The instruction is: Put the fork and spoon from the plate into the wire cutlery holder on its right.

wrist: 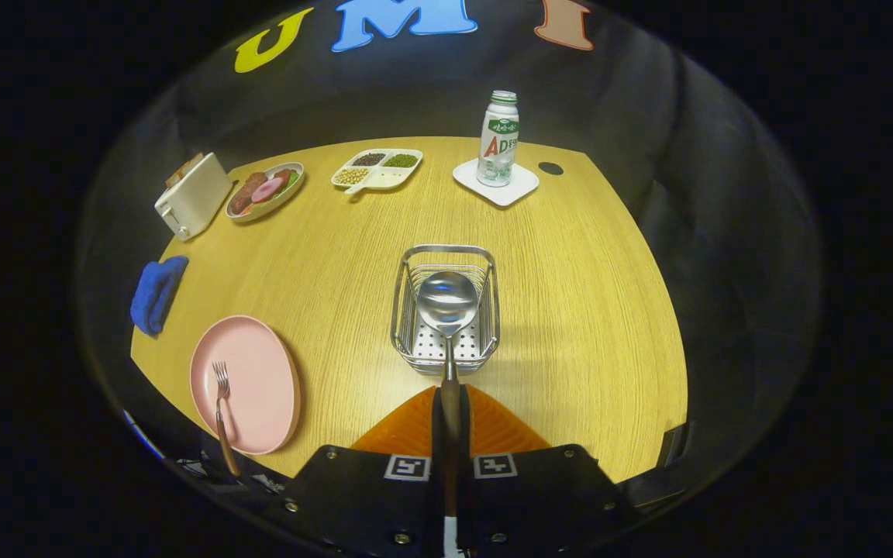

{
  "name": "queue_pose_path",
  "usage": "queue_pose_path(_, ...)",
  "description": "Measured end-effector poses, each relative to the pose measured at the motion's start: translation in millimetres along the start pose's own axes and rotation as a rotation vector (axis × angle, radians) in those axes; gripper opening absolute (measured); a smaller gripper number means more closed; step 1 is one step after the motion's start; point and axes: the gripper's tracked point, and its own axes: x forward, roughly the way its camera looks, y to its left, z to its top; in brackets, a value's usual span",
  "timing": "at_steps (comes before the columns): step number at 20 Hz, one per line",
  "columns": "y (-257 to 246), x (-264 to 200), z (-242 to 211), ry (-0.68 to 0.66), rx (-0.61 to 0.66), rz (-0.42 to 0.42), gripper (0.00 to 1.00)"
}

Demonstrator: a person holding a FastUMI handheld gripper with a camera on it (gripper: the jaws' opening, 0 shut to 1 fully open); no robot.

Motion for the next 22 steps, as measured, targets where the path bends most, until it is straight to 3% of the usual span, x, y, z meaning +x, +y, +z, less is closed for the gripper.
queue_pose_path(15,1.0,-13.6,34.1,-0.100,-0.002,0.001,0.20)
queue_pose_path(22,0.6,-25.9,53.1,-0.178,0.004,-0.001,0.20)
